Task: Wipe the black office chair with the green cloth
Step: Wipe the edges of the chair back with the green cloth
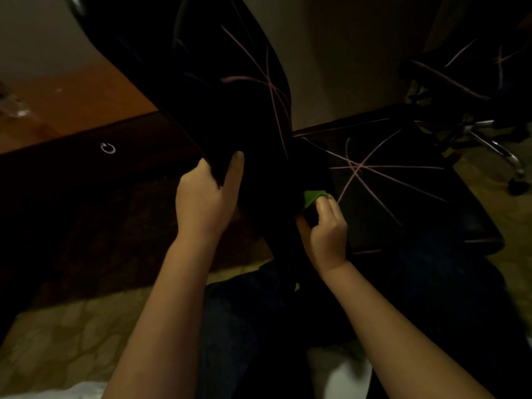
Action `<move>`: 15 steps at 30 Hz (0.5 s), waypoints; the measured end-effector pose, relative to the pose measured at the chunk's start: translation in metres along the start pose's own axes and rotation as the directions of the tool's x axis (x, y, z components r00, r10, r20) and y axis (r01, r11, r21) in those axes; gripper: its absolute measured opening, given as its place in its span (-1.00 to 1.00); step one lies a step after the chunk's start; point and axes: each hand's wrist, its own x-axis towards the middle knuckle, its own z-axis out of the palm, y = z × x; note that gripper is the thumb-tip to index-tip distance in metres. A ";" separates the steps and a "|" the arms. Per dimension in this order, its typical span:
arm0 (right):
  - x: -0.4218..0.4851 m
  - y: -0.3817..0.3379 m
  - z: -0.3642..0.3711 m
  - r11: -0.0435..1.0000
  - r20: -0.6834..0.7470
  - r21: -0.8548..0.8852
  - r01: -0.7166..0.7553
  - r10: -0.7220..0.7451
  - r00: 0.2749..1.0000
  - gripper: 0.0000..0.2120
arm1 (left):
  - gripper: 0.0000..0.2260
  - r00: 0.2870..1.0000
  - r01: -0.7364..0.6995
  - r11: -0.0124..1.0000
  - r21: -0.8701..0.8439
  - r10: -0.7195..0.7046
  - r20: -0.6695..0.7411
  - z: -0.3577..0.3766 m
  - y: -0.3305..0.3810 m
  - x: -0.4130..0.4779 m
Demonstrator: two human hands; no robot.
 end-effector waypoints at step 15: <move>0.054 -0.057 0.007 0.955 -0.094 -0.024 0.297 -0.298 0.950 -0.88 | -0.52 0.998 0.059 0.992 0.108 -0.061 0.014 0.004 -0.006 -0.005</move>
